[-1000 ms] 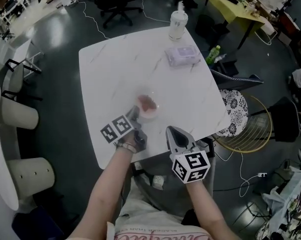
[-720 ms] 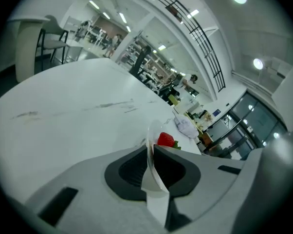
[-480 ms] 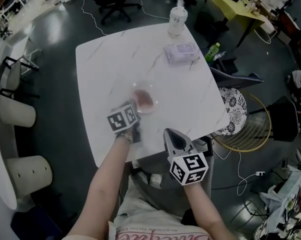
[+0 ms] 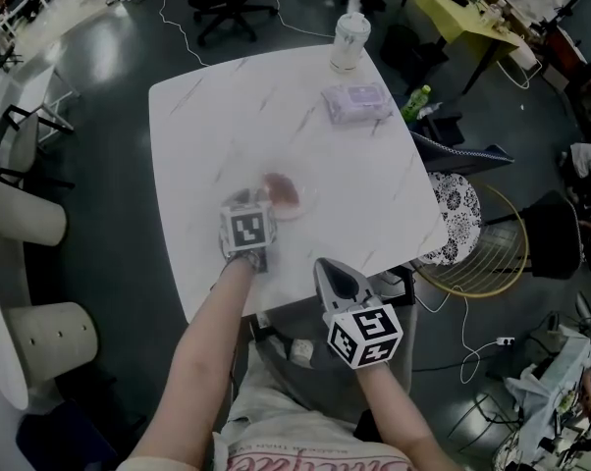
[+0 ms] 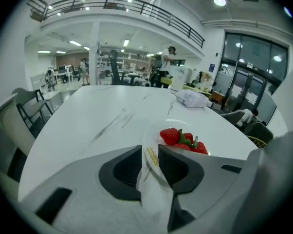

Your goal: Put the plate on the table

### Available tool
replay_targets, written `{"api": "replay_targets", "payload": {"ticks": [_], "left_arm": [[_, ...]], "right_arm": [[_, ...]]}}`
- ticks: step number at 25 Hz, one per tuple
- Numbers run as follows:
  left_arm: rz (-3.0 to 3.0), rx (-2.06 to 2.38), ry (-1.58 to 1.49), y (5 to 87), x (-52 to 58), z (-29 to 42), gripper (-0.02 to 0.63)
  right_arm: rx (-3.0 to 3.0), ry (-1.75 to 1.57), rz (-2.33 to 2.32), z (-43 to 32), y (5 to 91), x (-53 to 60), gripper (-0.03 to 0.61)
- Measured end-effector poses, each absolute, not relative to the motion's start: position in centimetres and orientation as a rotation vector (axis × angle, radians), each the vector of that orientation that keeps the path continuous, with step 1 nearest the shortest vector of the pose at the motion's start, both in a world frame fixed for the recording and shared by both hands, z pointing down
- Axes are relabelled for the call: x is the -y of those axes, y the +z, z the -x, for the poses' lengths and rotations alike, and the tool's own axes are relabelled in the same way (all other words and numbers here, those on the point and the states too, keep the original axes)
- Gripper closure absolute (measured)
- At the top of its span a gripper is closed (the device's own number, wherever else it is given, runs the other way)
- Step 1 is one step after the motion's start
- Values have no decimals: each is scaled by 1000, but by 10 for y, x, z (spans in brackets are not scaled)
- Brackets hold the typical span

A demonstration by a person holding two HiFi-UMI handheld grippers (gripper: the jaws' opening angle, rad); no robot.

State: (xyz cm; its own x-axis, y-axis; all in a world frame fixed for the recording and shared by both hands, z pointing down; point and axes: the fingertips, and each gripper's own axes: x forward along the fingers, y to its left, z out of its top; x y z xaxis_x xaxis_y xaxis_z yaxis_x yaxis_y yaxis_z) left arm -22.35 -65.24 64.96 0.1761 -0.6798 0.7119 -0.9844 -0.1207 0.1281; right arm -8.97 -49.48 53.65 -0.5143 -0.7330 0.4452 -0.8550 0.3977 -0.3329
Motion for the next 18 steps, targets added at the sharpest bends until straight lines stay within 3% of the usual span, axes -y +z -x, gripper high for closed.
{"api": "replay_targets", "payload": {"ticks": [16, 18], "left_arm": [[-2051, 1508, 324, 557, 603, 212, 490], [-2072, 1547, 315, 541, 587, 213, 561]], "right_arm": [[2523, 649, -1431, 84, 484, 470, 575], [2546, 620, -1432, 81, 473, 462, 575]]}}
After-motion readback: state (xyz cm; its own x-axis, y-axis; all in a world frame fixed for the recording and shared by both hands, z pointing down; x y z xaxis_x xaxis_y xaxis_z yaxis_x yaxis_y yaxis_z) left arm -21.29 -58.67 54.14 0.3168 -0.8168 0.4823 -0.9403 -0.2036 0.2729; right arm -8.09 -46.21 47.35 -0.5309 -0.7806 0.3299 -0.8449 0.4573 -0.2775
